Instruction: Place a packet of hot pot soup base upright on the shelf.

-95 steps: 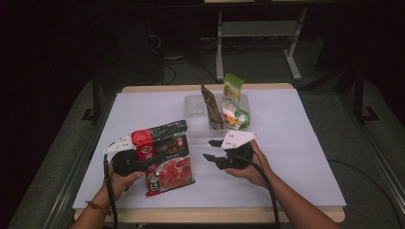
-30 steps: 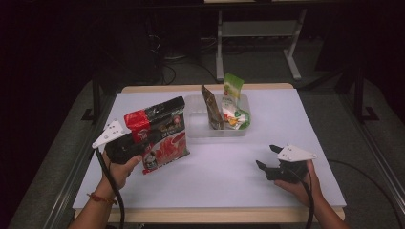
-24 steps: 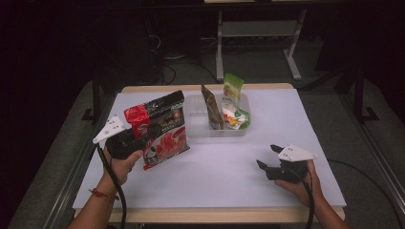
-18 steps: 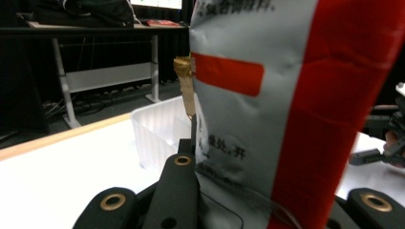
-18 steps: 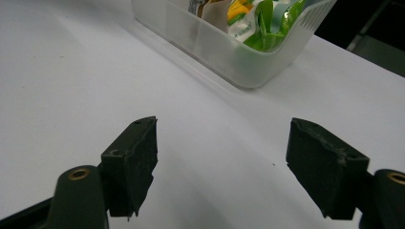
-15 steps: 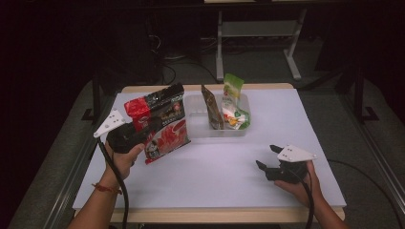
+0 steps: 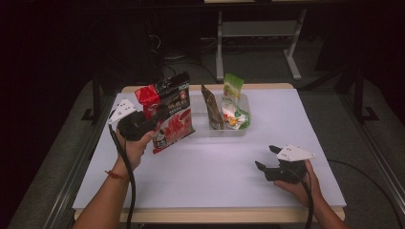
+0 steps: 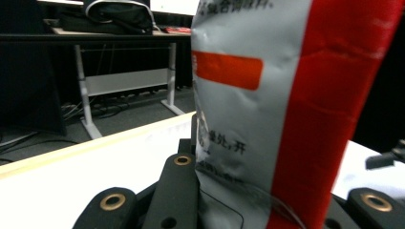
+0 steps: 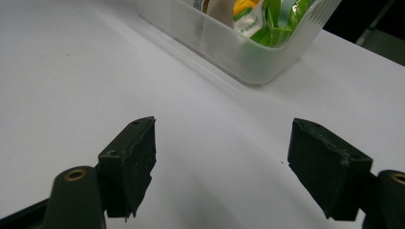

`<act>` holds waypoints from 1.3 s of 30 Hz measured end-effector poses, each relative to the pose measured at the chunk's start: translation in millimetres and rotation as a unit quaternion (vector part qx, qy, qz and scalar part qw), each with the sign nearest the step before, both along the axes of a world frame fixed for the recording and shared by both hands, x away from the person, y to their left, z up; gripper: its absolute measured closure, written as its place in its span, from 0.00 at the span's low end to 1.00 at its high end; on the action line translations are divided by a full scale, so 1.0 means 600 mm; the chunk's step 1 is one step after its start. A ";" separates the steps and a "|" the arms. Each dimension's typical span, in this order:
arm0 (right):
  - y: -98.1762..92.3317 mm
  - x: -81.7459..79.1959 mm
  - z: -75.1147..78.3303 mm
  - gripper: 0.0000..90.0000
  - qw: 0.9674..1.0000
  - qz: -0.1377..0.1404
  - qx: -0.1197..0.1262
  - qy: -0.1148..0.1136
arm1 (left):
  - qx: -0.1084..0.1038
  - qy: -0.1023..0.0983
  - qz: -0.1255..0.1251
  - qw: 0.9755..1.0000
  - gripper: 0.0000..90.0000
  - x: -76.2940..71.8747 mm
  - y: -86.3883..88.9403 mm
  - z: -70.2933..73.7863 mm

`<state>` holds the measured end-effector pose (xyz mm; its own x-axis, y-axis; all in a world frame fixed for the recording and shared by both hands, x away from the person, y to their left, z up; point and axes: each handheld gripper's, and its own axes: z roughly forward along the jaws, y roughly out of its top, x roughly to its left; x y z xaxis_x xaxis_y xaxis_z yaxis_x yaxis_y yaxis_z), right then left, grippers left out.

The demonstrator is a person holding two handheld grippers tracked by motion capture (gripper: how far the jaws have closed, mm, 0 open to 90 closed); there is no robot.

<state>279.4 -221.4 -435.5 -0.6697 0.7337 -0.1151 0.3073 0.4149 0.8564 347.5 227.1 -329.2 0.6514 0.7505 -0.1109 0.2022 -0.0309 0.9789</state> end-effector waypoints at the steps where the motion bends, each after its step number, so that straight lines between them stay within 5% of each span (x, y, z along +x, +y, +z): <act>1: 0.000 0.000 0.000 0.27 1.000 0.000 0.001 -0.001 | -0.001 0.000 0.003 1.000 0.89 0.004 -0.002 0.000; 8: -0.001 -0.001 0.003 0.24 1.000 -0.008 0.008 -0.020 | 0.005 0.002 0.024 1.000 0.89 0.032 -0.024 0.004; 22: -0.002 -0.002 0.002 0.24 1.000 -0.008 0.004 -0.018 | 0.000 0.013 0.054 0.998 0.89 0.078 -0.072 0.003; 39: 0.001 -0.001 0.000 0.24 1.000 0.004 0.003 -0.006 | 0.007 0.025 0.120 0.992 0.89 0.116 -0.129 -0.001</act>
